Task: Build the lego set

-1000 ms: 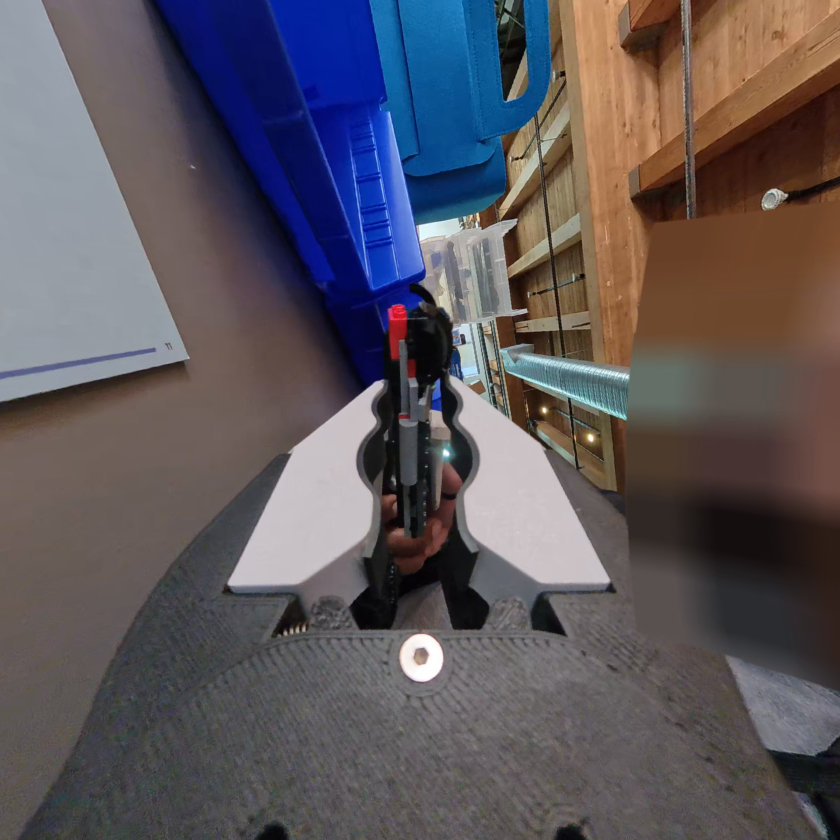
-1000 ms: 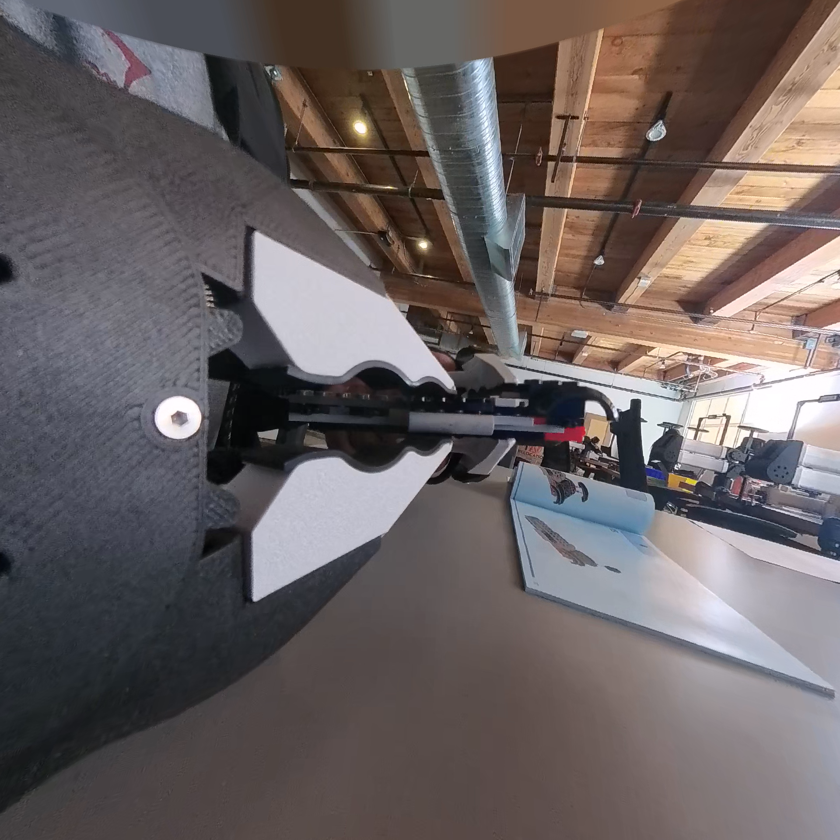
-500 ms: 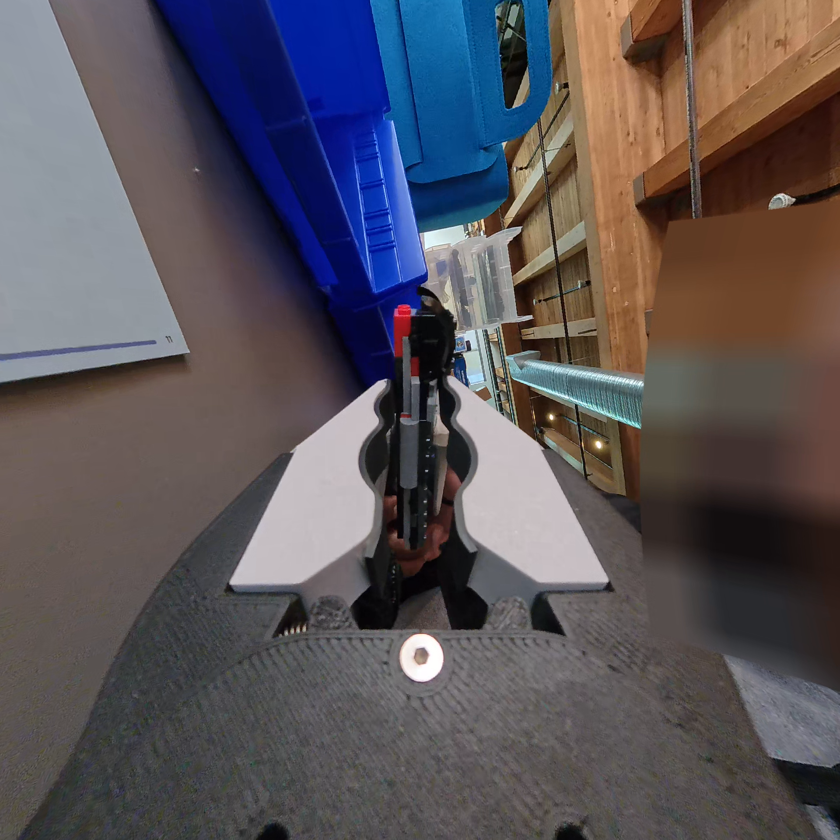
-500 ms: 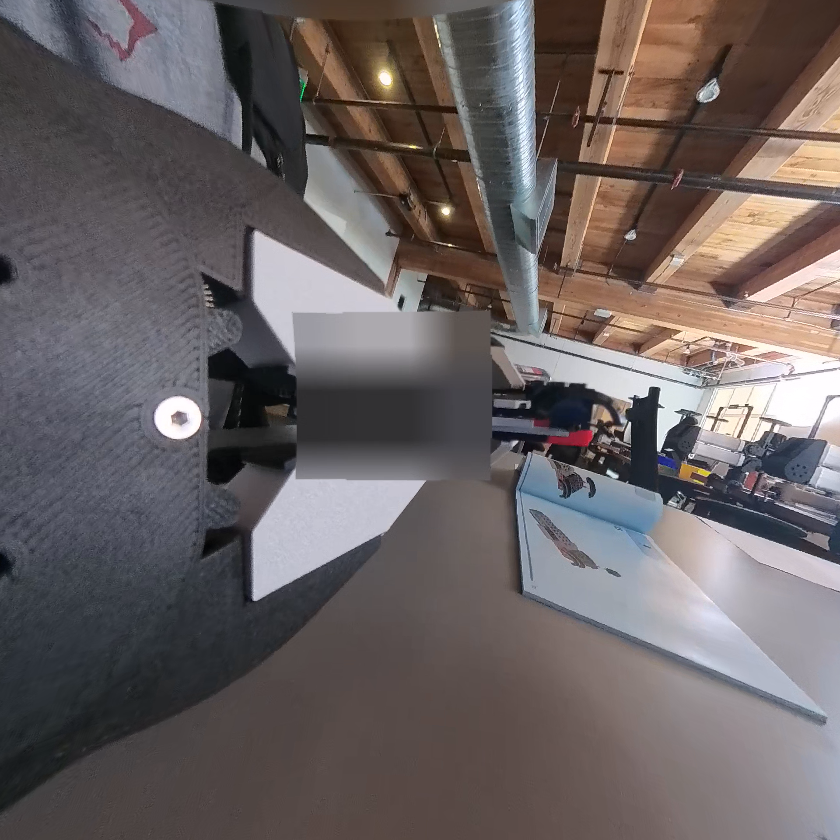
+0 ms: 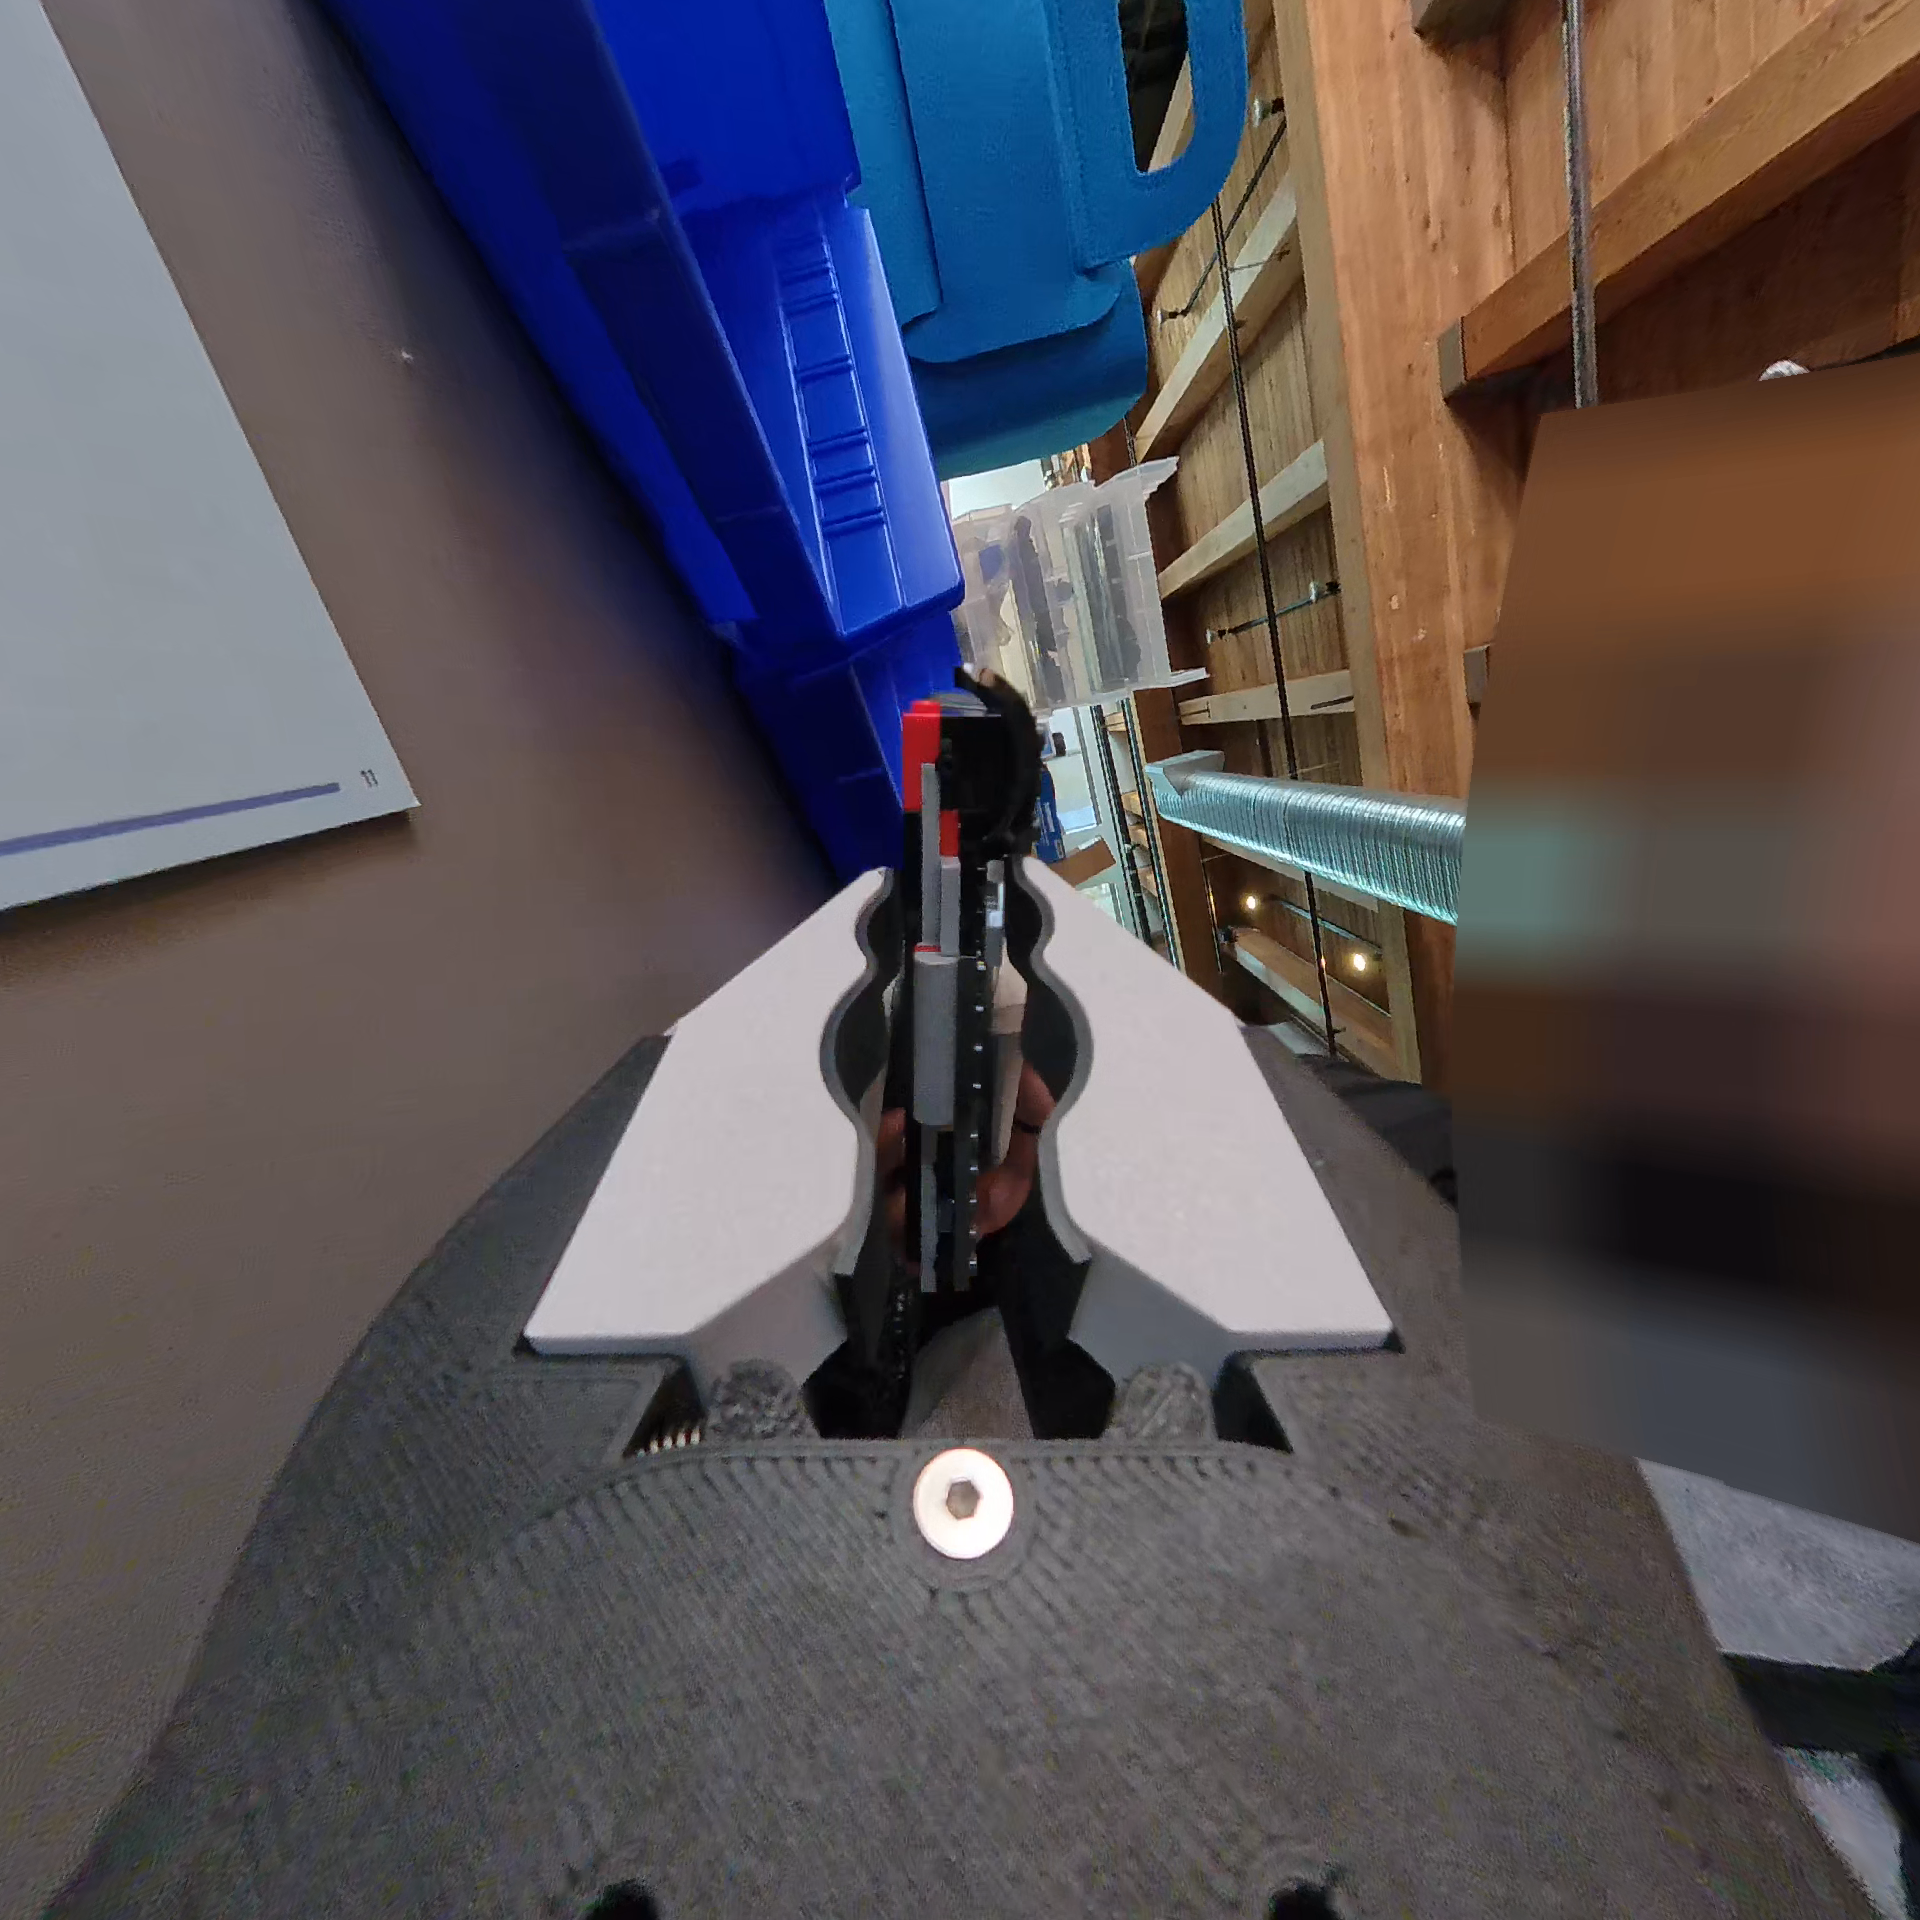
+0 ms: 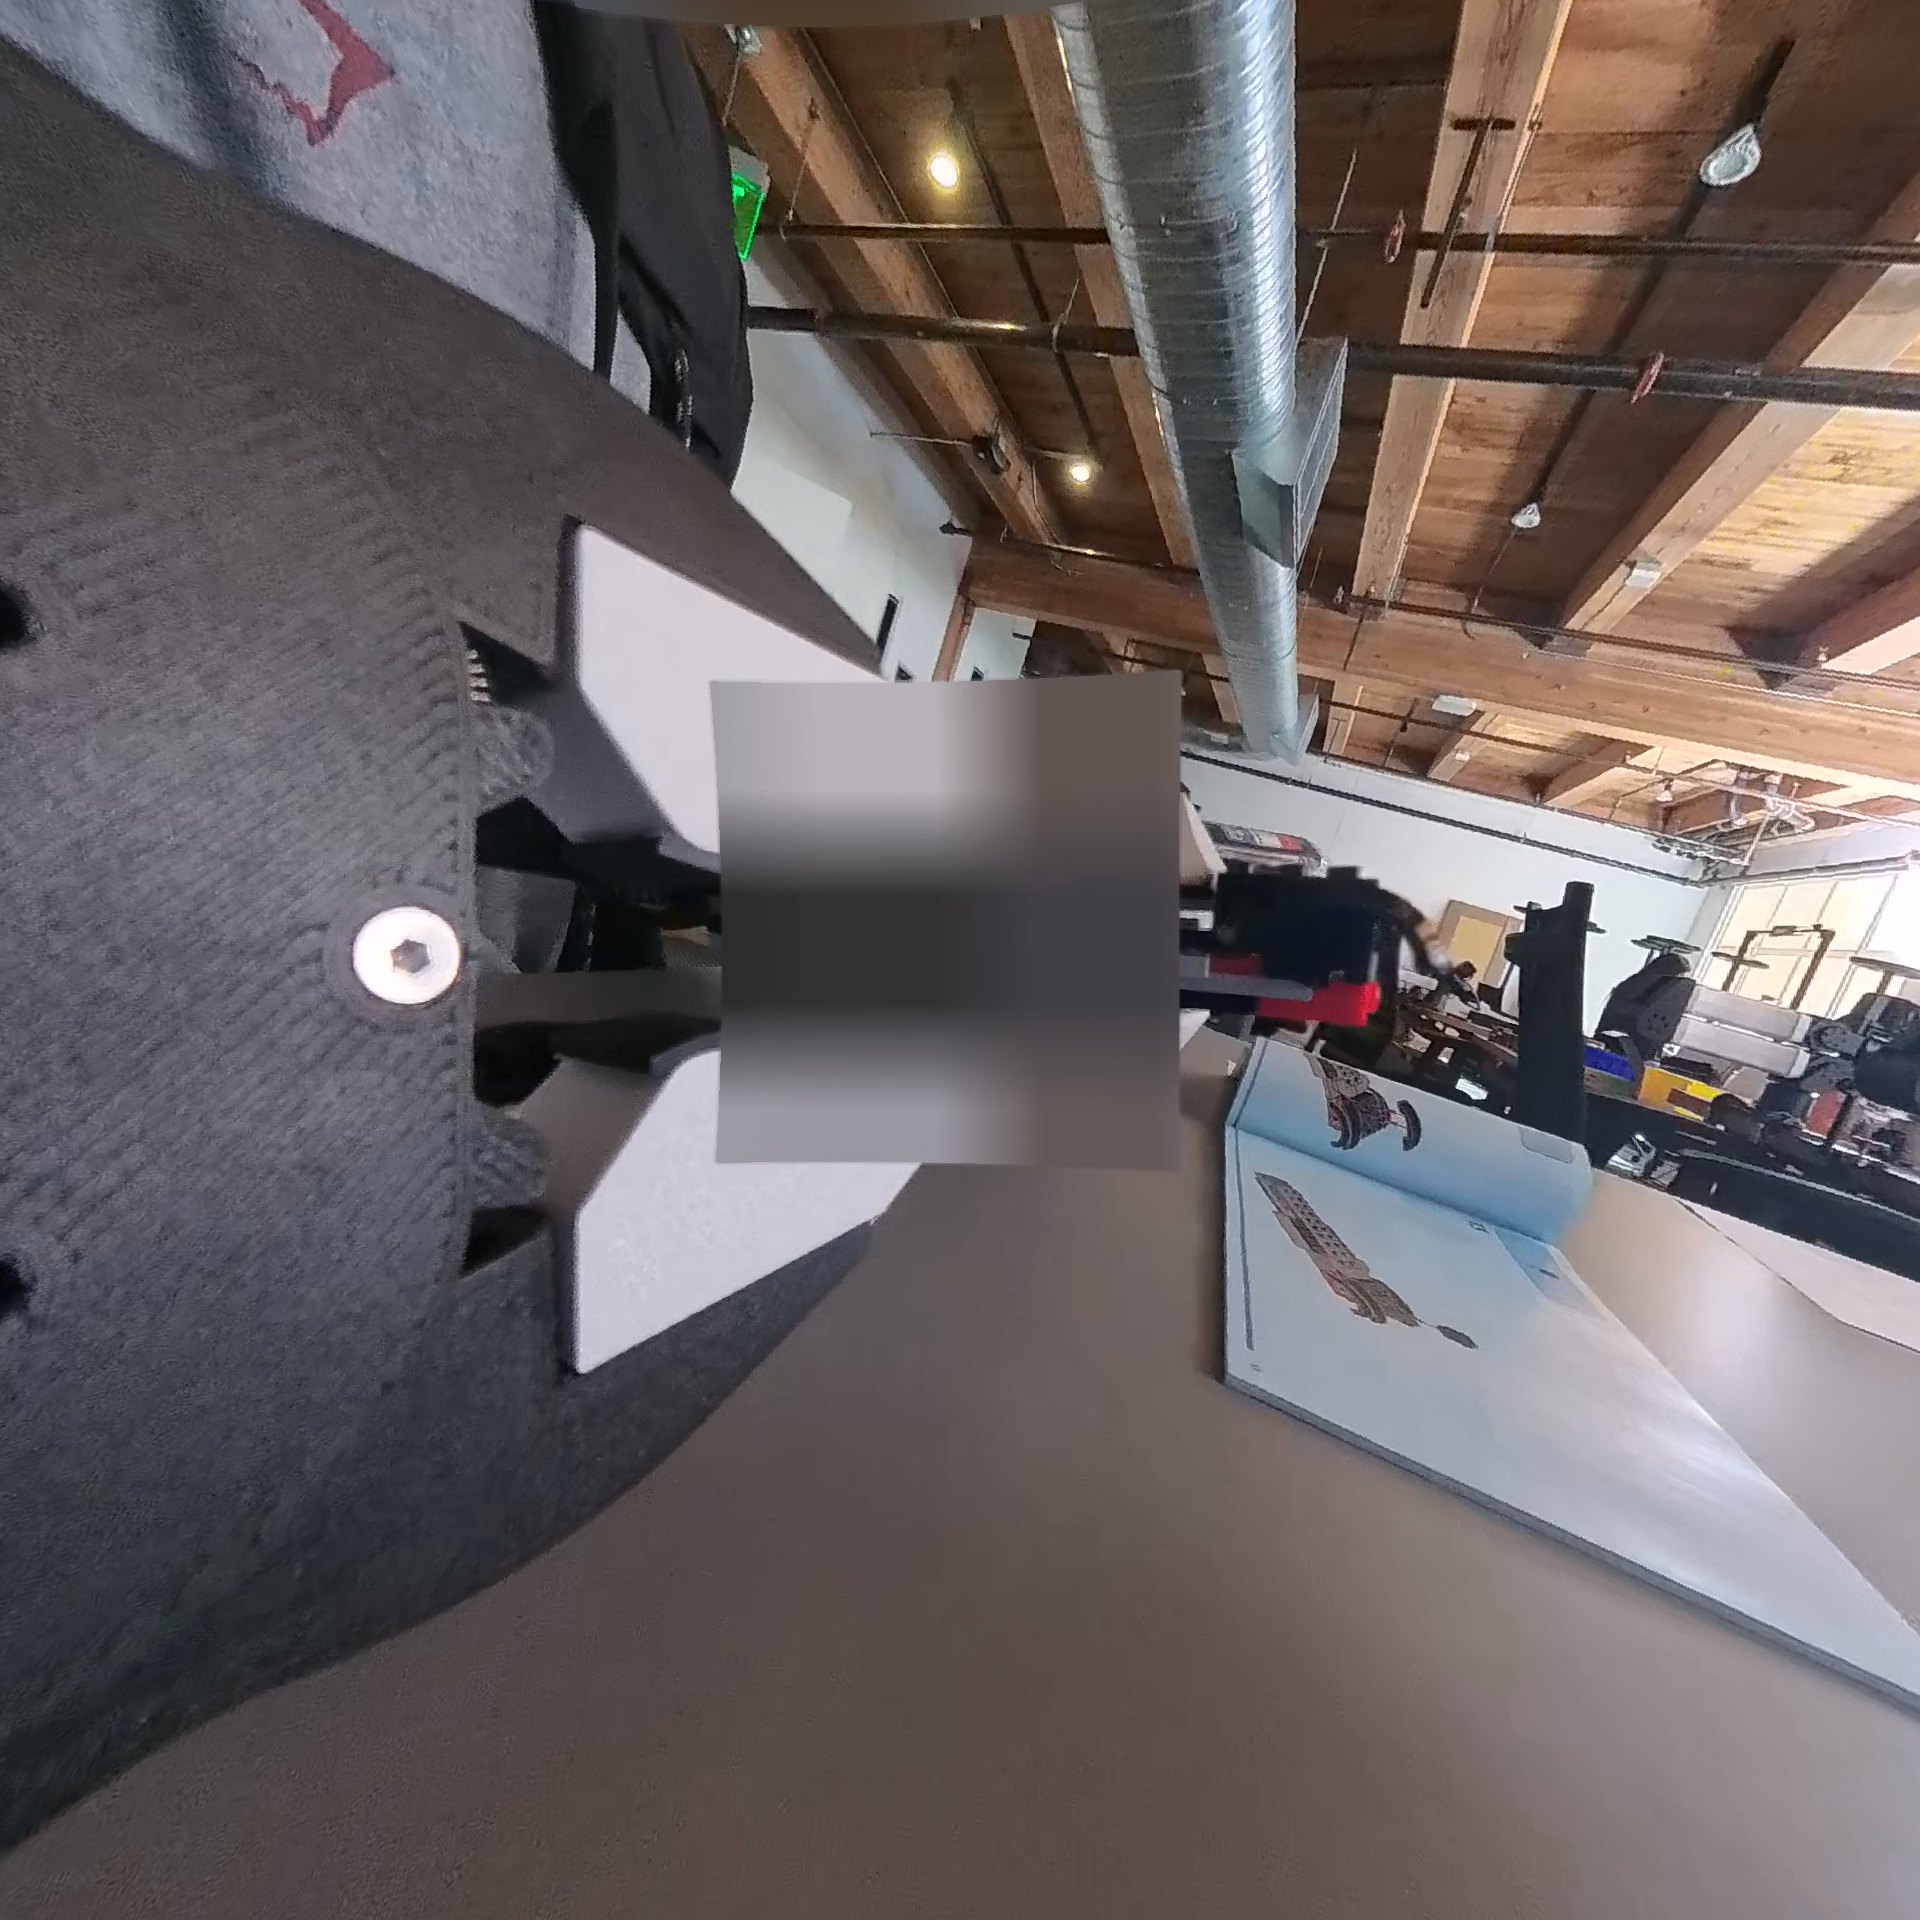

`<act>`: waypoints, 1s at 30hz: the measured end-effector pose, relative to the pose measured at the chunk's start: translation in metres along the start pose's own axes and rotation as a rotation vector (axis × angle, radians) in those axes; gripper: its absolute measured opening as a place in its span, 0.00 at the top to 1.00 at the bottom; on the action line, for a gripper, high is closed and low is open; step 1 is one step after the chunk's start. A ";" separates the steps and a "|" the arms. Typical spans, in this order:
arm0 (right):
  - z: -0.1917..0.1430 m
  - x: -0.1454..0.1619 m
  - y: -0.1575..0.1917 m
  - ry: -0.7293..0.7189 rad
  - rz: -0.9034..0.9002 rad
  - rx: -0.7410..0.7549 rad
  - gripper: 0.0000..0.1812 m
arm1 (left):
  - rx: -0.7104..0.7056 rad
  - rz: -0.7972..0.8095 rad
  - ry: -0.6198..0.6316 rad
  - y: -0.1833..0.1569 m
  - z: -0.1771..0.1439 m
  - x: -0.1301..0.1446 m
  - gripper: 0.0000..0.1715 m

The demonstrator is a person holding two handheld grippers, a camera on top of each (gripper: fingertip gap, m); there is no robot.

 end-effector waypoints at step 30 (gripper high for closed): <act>0.006 -0.008 0.000 0.083 -0.070 -0.028 0.88 | 0.060 -0.011 0.092 0.008 -0.006 -0.002 0.90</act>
Point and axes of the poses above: each gripper's, where its closed fingertips meet, z out along the fingers, x out of its underside, y = z × x across the jaws, the point moved 7 cm from there along -z, back along the fingers, and after that the axes turned 12 degrees about -y, right-handed, at the moved point
